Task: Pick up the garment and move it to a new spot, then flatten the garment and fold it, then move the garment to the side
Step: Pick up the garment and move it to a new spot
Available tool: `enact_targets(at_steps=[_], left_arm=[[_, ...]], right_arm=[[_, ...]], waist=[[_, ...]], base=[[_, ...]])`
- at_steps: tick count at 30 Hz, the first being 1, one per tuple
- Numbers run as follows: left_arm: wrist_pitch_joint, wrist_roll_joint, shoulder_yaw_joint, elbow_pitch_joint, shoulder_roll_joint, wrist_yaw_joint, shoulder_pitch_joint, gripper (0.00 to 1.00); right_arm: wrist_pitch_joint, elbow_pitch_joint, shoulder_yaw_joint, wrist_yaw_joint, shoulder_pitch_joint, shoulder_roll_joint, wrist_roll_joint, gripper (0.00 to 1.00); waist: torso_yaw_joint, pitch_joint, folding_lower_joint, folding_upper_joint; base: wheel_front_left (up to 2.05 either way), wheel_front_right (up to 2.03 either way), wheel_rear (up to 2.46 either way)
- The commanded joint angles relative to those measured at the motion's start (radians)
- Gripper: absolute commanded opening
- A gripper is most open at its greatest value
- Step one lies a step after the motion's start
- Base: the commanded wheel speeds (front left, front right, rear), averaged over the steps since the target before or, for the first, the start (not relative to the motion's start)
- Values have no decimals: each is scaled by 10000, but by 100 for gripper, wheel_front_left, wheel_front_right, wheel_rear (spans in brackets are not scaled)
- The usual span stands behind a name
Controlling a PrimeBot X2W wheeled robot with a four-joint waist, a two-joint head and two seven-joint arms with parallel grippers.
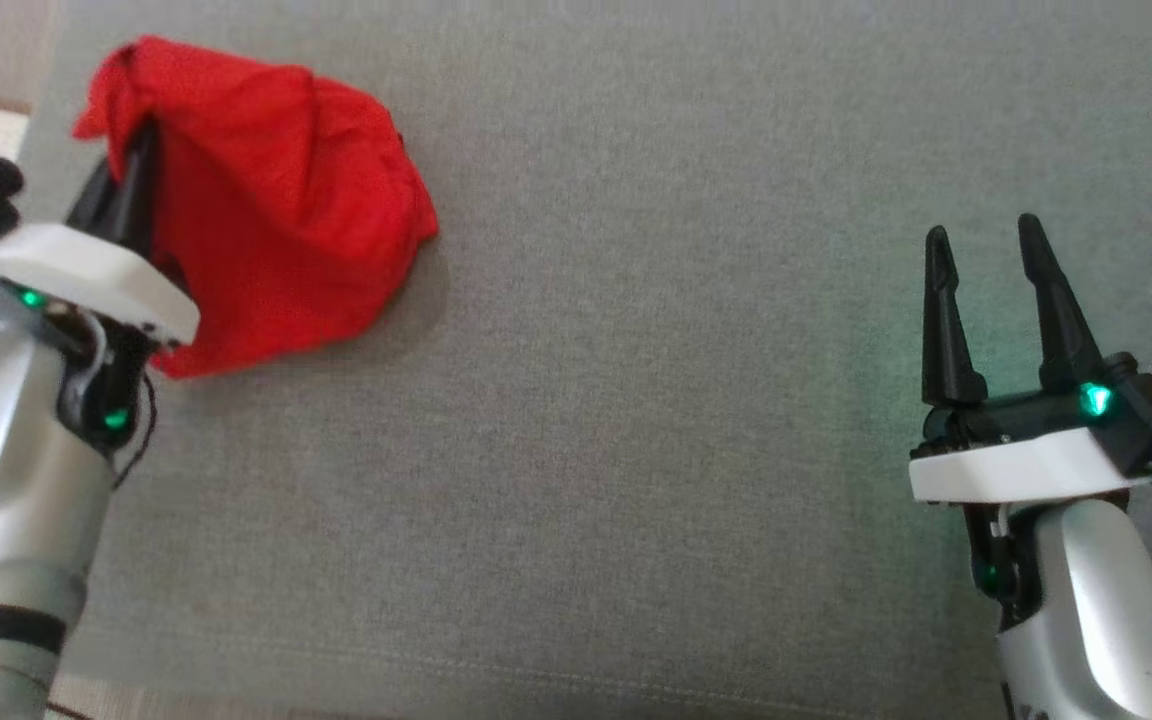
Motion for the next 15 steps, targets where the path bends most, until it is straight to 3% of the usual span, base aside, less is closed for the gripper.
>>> enact_targets(at_steps=[1,7,10,15], left_arm=[[-250,-68,321,-832,770,12,-358,0],[-369,-54,892,-2647,1017,48,-143,0],[-376,95,1385,-4109,978,368,66,0],[-262,143,1397,-5250,819,711,236,0]], right_arm=[[-107,-222,324,-7,133,-24,159,100],[-107,-113,433,-7,365,-24,434,100],[-107,-84,514,-7,541,-24,601,100],[-107,-103,677,-7,594,-24,770,100]], waist=[[-60,-567,0,0],[-300,-1231,0,0],[-603,-1603,0,0],[-1179,-1823,0,0]], base=[[0,0,0],[0,0,0],[0,0,0],[0,0,0]])
